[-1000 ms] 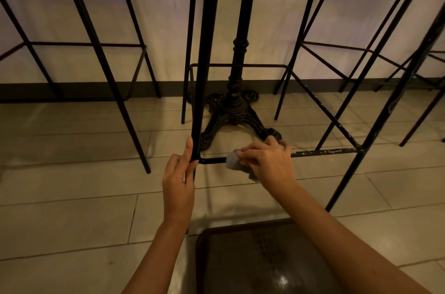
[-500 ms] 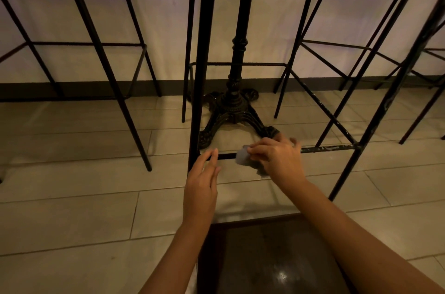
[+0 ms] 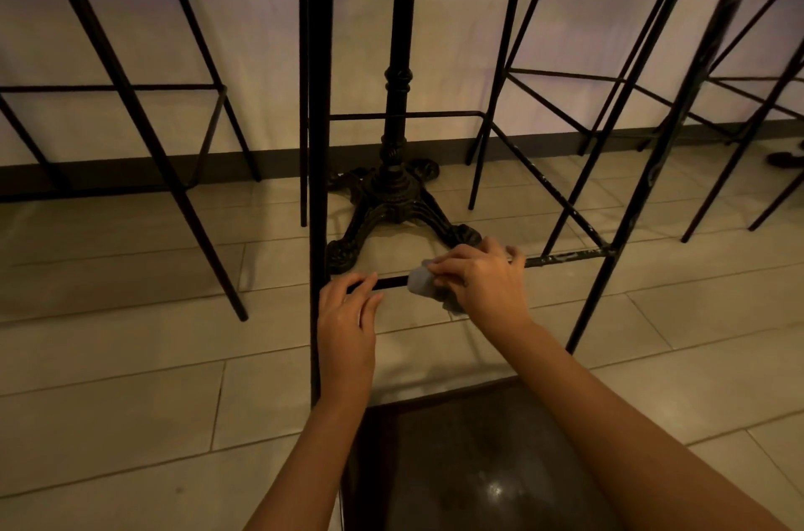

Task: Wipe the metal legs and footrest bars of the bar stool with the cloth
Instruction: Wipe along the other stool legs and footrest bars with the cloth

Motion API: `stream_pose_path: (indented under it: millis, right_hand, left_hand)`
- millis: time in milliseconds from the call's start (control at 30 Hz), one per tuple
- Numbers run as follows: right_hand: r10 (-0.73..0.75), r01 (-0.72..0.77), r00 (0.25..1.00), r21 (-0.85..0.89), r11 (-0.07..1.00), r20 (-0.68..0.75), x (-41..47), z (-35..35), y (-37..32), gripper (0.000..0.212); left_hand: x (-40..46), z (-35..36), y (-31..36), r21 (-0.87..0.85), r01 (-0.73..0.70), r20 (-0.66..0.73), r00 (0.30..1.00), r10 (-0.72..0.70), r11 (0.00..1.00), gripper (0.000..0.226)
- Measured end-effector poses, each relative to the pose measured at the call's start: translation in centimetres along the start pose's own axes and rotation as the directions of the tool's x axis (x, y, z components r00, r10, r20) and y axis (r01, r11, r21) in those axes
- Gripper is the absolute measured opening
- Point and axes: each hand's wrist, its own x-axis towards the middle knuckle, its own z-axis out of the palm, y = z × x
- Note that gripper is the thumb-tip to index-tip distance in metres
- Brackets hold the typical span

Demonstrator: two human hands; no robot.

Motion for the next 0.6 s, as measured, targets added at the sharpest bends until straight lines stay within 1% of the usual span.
stream_pose_path:
  millis: [100, 167, 300, 400, 500, 600]
  right_hand:
    - [0.04, -0.04, 0.999, -0.012, 0.999, -0.014, -0.1, -0.2, 1.3, 0.021]
    - [0.038, -0.038, 0.999, -0.008, 0.999, -0.019, 0.0, -0.1, 1.7, 0.019]
    - [-0.005, 0.006, 0.998, 0.008, 1.0, -0.068, 0.3, 0.6, 2.0, 0.015]
    - [-0.042, 0.047, 0.996, 0.067, 0.997, -0.072, 0.6, 0.5, 2.2, 0.012]
    - [-0.101, 0.109, 0.991, 0.09, 0.99, -0.092, 0.8, 0.5, 2.8, 0.015]
    - [-0.117, 0.126, 0.988, 0.087, 0.988, -0.096, 0.7, 0.6, 4.1, 0.019]
  left_hand:
    - [0.1, 0.4, 0.3, 0.015, 0.038, -0.038, 0.999, -0.037, 0.999, 0.022]
    - [0.1, 0.8, 0.7, 0.001, 0.065, -0.071, 0.995, -0.064, 0.998, 0.019]
    - [0.1, 1.4, 1.3, -0.027, 0.11, -0.118, 0.987, -0.112, 0.994, 0.014]
    - [0.2, 1.8, 1.4, -0.038, 0.137, -0.151, 0.978, -0.141, 0.99, 0.012]
    - [0.3, 1.8, 1.5, -0.052, 0.125, -0.187, 0.973, -0.132, 0.991, 0.013]
    - [0.3, 1.8, 1.6, -0.054, 0.131, -0.186, 0.973, -0.139, 0.99, 0.013]
